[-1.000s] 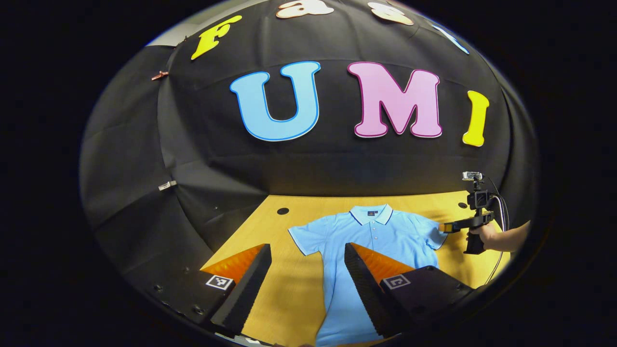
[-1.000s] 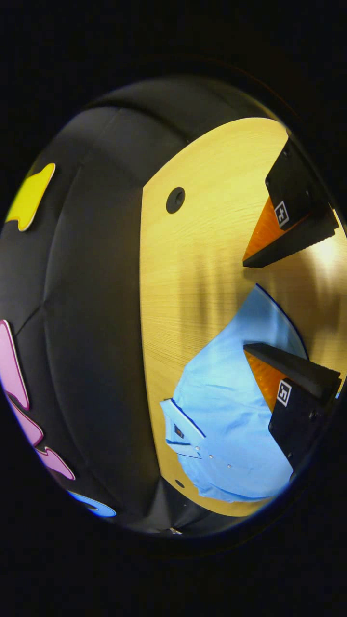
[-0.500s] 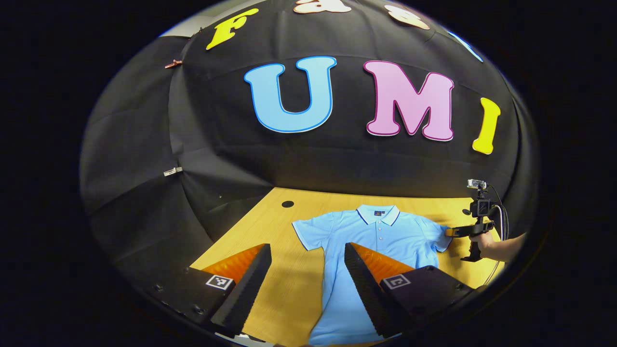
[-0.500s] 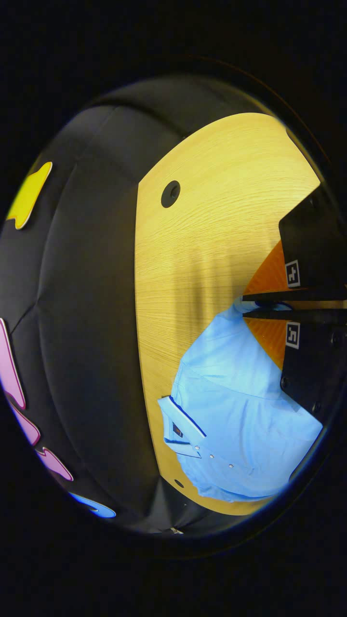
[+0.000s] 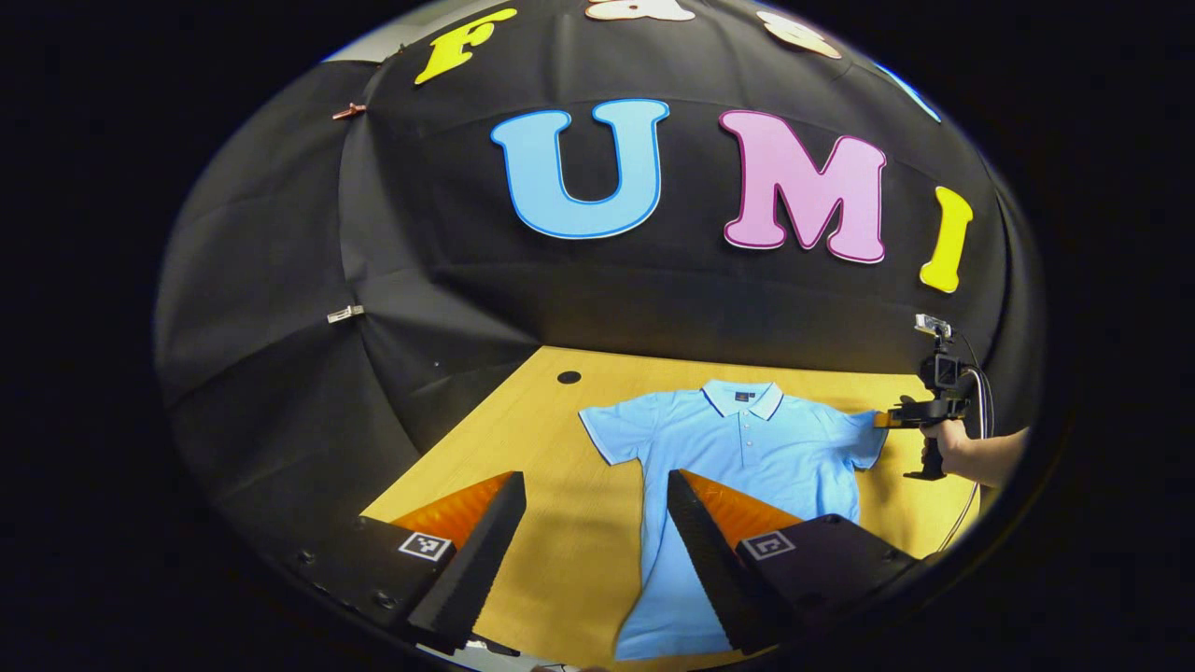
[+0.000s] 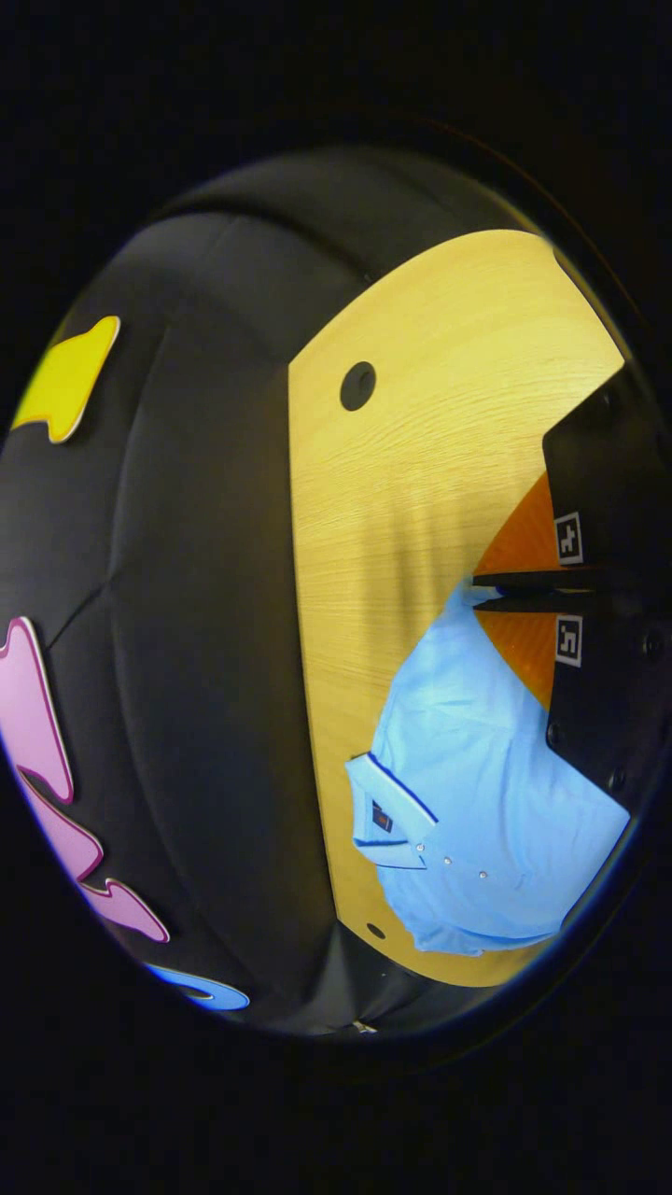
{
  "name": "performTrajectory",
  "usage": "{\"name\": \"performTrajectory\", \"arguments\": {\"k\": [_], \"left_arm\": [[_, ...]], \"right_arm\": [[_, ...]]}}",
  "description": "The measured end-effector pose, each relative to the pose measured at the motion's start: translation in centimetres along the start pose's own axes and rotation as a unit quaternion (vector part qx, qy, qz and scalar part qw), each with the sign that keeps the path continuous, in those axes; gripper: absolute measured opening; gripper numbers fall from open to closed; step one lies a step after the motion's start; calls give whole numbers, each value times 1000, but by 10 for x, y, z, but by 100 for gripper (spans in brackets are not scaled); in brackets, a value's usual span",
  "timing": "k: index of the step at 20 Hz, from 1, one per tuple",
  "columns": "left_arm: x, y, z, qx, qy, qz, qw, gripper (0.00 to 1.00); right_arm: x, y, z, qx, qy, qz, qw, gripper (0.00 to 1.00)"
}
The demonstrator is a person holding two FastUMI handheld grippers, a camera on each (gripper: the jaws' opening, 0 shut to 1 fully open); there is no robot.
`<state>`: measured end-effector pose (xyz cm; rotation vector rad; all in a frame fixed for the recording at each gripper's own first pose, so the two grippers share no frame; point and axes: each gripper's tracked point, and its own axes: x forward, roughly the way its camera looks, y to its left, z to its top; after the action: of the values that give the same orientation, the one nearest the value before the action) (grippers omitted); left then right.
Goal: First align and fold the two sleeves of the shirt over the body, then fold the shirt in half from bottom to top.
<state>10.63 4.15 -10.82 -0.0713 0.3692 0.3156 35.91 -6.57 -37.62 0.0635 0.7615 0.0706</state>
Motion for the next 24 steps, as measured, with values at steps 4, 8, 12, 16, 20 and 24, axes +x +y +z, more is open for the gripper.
{"name": "performTrajectory", "arguments": {"k": [4, 8, 12, 16, 20, 24], "left_arm": [[-7, 14, -5, 6, -7, 3, 1000, 97], [-11, 28, -18, -14, -2, 6, 1000, 97], [-11, 54, -27, -19, 3, 21, 1000, 97], [-11, 80, -33, -36, 7, 33, 999, 97], [-9, 106, -46, -25, 15, 59, 998, 97], [-5, 113, -58, -34, 28, 61, 997, 97]], "right_arm": [[-6, 33, 27, -26, -20, 9, 999, 5], [-7, 76, 27, -36, -17, 27, 999, 5], [-7, 118, 26, -55, -17, 42, 997, 5], [-3, 164, 17, -62, -9, 65, 996, 5], [2, 205, -6, -91, 12, 86, 992, 5], [10, 240, -34, -108, 35, 102, 988, 5]]}}
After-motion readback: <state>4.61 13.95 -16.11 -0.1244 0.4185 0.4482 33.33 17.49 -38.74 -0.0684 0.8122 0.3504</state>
